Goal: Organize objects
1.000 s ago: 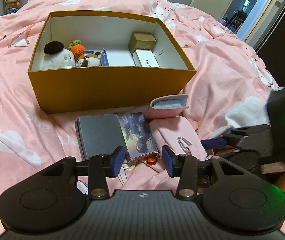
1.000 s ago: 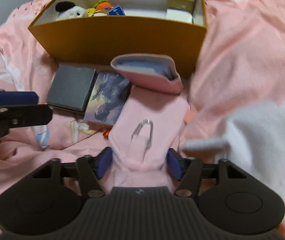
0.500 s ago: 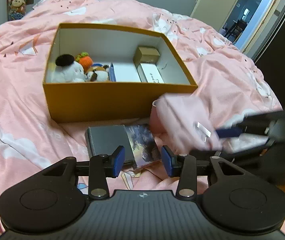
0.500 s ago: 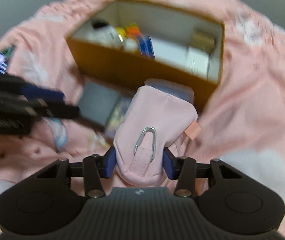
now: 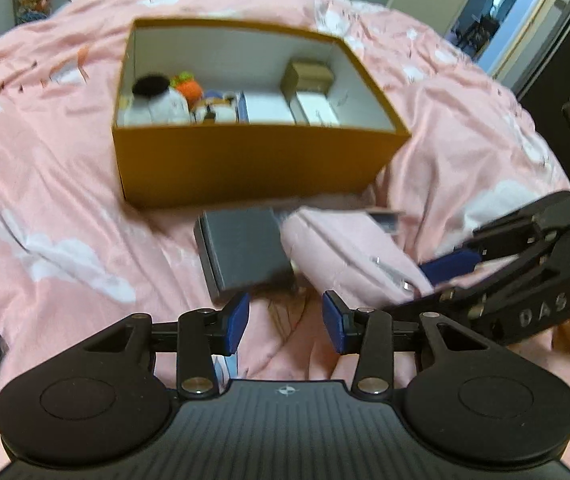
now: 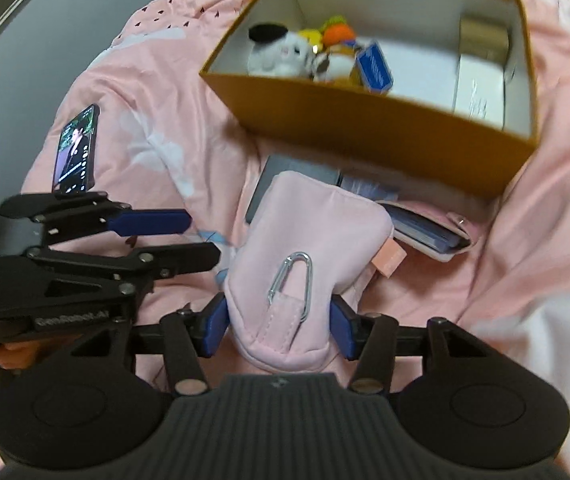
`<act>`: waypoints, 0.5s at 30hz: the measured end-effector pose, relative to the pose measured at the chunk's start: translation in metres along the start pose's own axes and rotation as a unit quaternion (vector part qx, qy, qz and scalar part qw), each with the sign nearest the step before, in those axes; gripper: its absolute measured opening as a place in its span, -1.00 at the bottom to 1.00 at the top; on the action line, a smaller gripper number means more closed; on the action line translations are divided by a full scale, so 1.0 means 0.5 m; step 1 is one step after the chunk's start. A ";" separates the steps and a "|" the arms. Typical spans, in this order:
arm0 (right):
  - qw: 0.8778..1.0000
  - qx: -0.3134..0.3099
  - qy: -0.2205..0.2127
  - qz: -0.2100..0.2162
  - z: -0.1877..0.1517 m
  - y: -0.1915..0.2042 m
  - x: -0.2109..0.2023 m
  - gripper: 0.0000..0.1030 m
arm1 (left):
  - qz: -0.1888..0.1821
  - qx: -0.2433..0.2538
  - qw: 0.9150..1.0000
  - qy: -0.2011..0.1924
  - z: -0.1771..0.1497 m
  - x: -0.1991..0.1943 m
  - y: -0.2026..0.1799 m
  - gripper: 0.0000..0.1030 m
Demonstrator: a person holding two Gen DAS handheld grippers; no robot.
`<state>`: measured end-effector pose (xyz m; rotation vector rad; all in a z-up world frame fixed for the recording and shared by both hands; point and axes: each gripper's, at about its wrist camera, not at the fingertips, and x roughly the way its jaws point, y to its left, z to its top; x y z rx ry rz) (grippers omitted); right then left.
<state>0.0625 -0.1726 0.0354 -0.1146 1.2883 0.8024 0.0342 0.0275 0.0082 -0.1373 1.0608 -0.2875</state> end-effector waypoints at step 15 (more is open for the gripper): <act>0.996 0.064 0.020 0.055 -0.001 -0.038 0.017 0.27 | -0.055 0.038 0.997 0.046 -0.038 0.039 -0.012 -0.08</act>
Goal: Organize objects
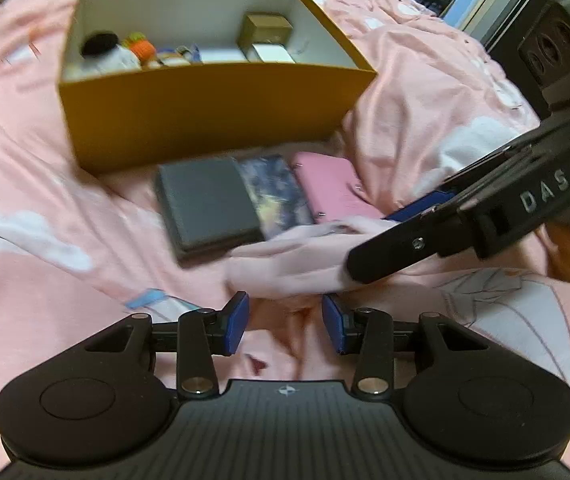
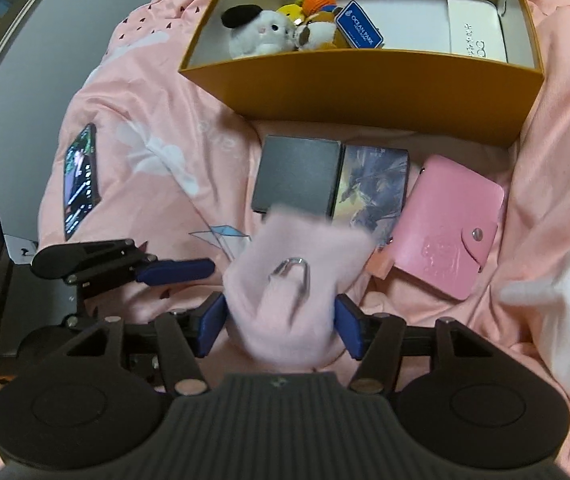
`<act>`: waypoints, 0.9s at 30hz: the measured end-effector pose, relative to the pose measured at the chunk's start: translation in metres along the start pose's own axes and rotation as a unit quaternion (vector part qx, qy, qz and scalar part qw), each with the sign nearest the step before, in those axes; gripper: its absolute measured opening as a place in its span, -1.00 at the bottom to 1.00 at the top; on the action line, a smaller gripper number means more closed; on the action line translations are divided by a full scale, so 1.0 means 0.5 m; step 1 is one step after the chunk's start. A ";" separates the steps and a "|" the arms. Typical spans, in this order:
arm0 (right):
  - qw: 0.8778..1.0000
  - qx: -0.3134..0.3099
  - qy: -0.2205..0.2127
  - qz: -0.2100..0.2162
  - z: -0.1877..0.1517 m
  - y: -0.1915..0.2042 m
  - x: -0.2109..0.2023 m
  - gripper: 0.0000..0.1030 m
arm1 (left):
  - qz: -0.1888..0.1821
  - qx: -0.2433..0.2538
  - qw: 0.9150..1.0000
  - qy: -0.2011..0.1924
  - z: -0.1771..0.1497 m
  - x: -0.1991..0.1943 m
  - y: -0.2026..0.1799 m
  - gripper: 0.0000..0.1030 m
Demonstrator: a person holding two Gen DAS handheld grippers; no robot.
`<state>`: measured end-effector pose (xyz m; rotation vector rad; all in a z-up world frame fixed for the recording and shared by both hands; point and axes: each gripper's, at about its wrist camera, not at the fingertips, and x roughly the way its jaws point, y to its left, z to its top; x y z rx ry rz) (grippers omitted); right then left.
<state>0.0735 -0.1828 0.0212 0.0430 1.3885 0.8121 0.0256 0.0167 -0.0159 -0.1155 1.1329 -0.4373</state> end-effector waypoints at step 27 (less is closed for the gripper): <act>0.982 0.007 -0.114 -0.150 -0.012 -0.119 -0.002 -0.13 | 0.016 0.014 0.997 -0.073 0.064 0.020 0.001 0.33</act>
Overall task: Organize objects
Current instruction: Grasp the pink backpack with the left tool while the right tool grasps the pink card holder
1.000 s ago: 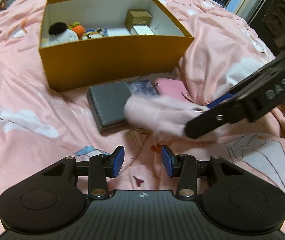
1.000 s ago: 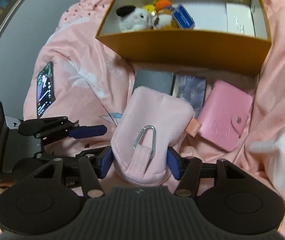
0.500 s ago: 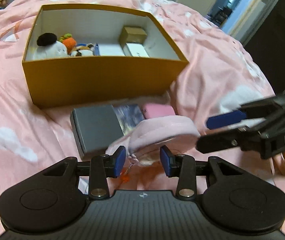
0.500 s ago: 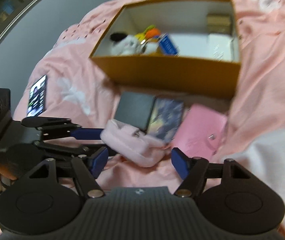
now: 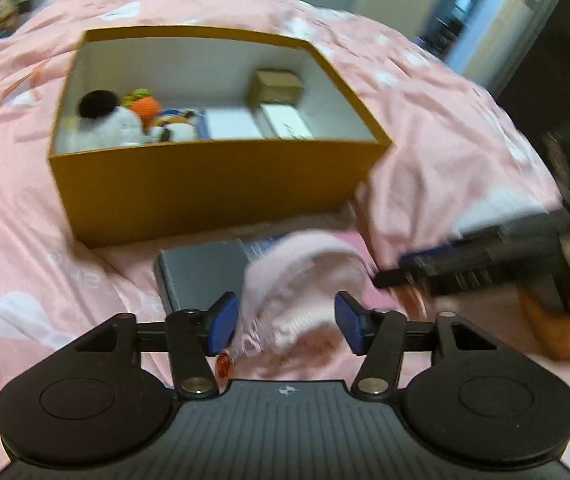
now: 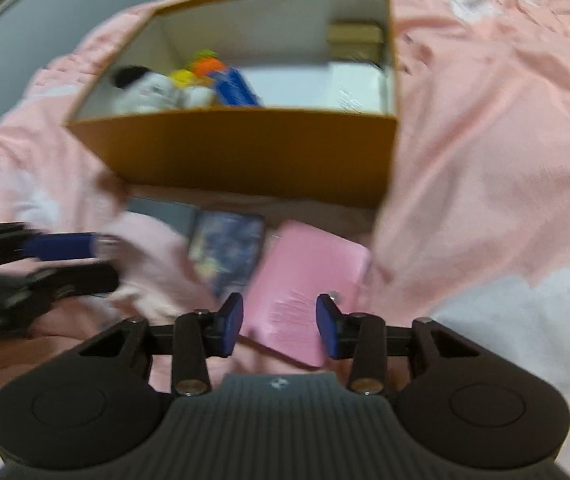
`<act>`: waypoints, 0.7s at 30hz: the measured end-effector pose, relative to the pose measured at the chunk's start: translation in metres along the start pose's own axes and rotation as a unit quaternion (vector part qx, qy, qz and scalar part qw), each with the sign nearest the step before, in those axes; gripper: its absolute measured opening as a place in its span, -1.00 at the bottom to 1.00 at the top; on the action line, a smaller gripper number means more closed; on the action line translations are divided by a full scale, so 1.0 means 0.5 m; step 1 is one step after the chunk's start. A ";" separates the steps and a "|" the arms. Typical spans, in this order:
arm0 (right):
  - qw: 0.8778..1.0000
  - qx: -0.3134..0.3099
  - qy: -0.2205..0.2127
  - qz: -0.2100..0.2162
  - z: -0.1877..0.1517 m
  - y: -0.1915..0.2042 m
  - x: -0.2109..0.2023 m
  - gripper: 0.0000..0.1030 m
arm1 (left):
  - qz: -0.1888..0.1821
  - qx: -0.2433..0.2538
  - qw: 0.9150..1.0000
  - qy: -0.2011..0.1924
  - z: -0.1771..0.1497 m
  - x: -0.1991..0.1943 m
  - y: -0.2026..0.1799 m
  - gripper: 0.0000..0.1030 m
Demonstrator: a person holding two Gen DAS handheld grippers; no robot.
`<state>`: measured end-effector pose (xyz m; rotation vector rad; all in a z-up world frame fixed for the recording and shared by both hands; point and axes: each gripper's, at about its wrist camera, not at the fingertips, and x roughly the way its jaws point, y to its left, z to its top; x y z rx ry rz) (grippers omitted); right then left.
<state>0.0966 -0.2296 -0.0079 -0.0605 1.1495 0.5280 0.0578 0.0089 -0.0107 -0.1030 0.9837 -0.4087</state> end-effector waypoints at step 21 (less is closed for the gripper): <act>0.987 0.114 0.068 0.086 0.016 -0.099 0.135 0.57 | 0.020 -0.084 0.996 0.016 0.007 0.105 0.027 -0.15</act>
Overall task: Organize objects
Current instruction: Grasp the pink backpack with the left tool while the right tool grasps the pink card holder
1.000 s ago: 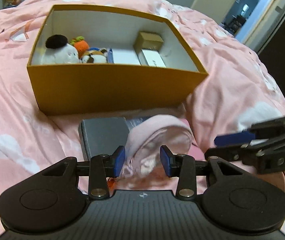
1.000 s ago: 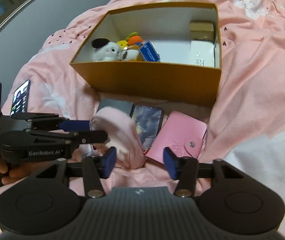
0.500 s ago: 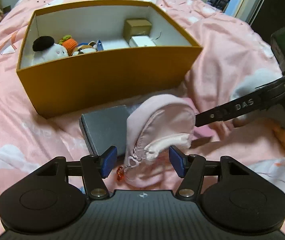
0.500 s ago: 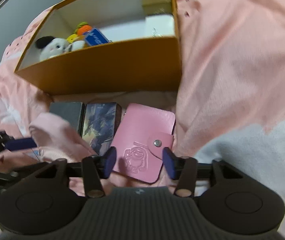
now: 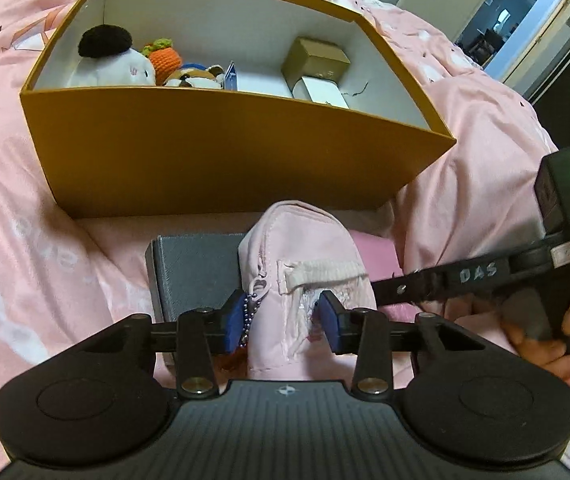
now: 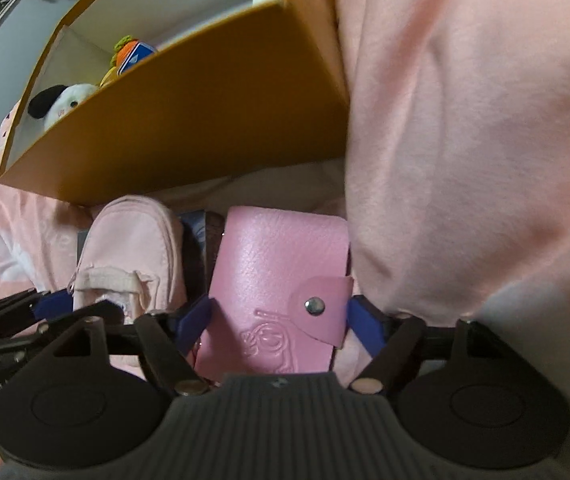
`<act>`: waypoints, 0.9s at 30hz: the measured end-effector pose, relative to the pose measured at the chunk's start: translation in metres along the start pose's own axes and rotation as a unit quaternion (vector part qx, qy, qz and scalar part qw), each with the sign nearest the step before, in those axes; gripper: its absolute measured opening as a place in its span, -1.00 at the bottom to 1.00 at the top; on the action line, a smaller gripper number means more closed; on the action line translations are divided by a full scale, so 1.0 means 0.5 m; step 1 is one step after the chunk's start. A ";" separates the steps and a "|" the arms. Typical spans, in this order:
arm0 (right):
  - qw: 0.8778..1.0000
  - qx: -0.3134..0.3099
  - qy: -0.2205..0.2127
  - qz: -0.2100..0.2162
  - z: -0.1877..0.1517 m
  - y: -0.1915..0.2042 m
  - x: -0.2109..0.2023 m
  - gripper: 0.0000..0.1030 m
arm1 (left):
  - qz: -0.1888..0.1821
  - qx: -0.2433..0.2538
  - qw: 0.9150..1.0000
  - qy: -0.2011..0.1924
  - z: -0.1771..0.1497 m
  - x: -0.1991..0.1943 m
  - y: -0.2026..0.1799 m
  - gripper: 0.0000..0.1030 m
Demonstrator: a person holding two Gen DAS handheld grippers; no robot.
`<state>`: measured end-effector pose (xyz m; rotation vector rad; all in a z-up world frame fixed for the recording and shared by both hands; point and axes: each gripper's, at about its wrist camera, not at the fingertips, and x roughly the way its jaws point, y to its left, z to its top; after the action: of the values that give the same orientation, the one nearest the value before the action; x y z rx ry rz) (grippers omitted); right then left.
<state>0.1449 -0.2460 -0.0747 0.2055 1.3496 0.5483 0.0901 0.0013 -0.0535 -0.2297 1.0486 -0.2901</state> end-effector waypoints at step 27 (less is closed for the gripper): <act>0.995 0.068 -0.040 0.059 -0.039 -0.019 -0.065 -0.37 | -0.010 -0.045 0.999 -0.003 -0.001 -0.002 0.029 -0.37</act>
<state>0.1247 -0.2731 -0.0552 0.4176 1.3026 0.5418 0.0910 0.0151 -0.0579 -0.3211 1.0544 -0.2600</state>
